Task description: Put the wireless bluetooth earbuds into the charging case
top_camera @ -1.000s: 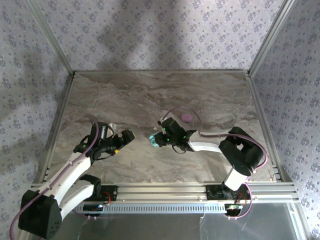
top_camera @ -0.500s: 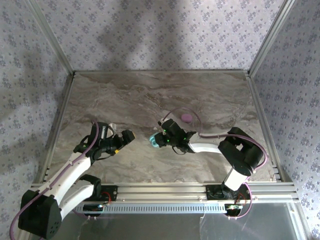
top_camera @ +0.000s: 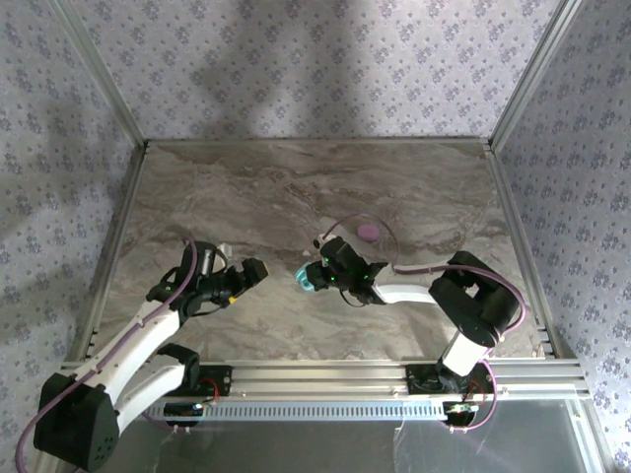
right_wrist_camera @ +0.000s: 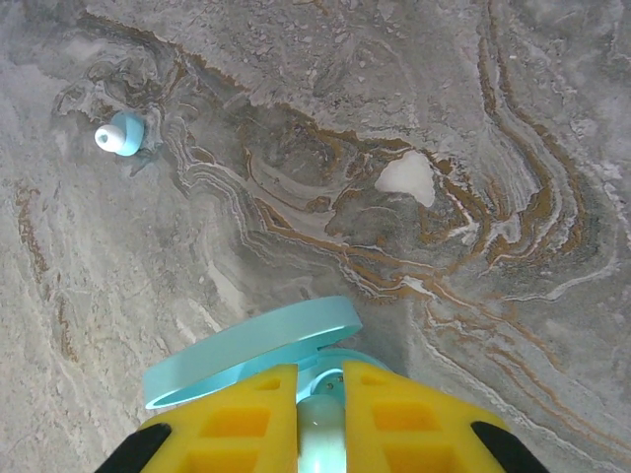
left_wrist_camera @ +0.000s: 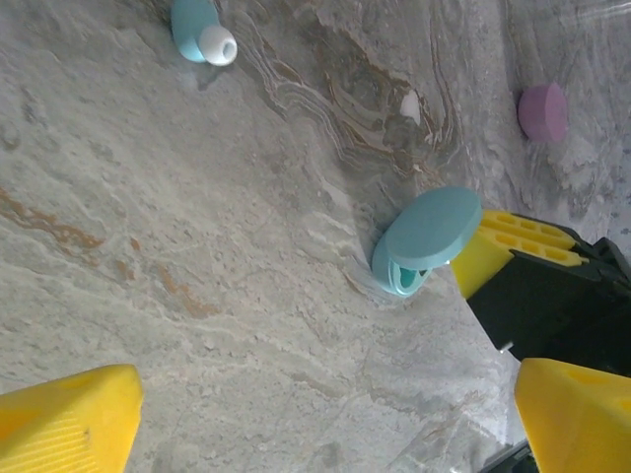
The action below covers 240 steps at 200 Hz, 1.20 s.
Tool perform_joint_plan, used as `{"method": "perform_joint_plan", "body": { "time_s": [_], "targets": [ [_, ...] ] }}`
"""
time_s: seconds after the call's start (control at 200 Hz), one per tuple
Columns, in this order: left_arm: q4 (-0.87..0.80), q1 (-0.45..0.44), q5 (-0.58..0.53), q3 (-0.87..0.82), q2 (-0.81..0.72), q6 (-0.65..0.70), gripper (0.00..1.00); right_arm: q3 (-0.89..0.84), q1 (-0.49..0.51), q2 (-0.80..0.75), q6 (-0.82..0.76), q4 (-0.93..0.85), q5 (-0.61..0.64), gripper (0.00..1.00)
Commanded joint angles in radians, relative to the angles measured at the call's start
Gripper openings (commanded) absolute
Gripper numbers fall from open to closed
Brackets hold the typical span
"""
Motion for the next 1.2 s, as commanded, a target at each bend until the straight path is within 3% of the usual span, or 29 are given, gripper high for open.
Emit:
{"method": "perform_joint_plan", "body": {
  "time_s": [0.0, 0.21, 0.345, 0.515, 1.194],
  "targets": [
    [0.003, -0.048, -0.021, -0.012, -0.014, -0.030, 0.89, -0.023, 0.004, -0.013, 0.000, 0.000, 0.030, 0.16],
    [0.090, -0.162, -0.066, -0.044, 0.042, -0.099, 0.49, -0.045, 0.003, -0.035, 0.006, 0.014, 0.041, 0.16],
    [0.150, -0.233, -0.093, -0.016, 0.132, -0.117, 0.33, -0.051, 0.003, -0.047, 0.011, 0.019, 0.042, 0.16],
    [0.206, -0.278, -0.109, 0.039, 0.247, -0.117, 0.30, -0.066, 0.005, -0.066, 0.017, 0.021, 0.041, 0.16],
    [0.293, -0.279, -0.072, 0.229, 0.569, -0.042, 0.25, -0.104, -0.004, -0.092, 0.017, 0.078, 0.033, 0.16]
  ]
}}
